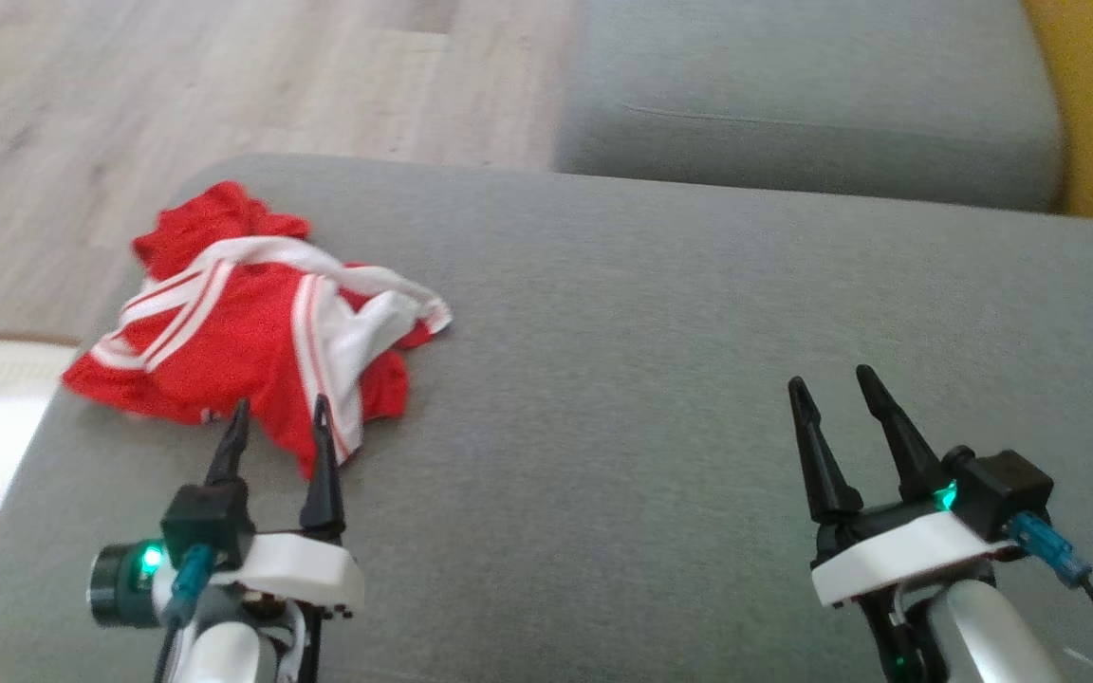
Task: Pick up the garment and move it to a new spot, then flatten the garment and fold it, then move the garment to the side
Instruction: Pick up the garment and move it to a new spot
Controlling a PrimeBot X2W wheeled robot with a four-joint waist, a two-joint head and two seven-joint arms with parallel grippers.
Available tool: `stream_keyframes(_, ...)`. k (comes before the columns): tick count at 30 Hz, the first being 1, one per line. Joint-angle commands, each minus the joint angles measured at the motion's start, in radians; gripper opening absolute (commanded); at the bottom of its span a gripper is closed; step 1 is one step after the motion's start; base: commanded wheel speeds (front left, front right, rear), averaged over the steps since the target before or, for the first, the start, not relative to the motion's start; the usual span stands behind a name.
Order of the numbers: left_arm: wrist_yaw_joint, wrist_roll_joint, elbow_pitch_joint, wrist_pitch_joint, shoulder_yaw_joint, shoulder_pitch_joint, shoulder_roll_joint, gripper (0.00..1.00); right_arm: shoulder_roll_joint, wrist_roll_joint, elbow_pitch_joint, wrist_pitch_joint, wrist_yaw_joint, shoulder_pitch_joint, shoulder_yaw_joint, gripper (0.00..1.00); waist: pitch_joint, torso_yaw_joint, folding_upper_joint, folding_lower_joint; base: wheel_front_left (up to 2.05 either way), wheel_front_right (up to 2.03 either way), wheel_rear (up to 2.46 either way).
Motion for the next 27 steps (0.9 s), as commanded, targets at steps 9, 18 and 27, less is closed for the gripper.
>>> stream_keyframes(9, -0.009, -0.006, -0.022, -0.009, 0.086, -0.044, 0.022, 1.00, 0.009, 0.037, -0.055, -0.011, 0.008, -0.021, 0.052, 1.00, -0.003, 0.196, 0.0000, 0.0000, 0.00, 0.00, 0.00)
stream_keyframes(18, -0.019, -0.016, -0.009, -0.009, 0.110, -0.045, 0.021, 1.00, 0.010, 0.048, -0.062, -0.011, 0.008, -0.028, 0.067, 1.00, -0.002, 0.232, 0.0000, 0.0000, 0.00, 0.00, 0.00)
stream_keyframes(27, -0.128, -0.082, 0.096, 0.096, 0.100, -0.210, 0.054, 1.00, -0.001, 0.060, -0.083, -0.011, 0.008, -0.030, 0.068, 1.00, 0.010, 0.184, 0.0000, 0.0000, 0.00, 0.00, 0.00)
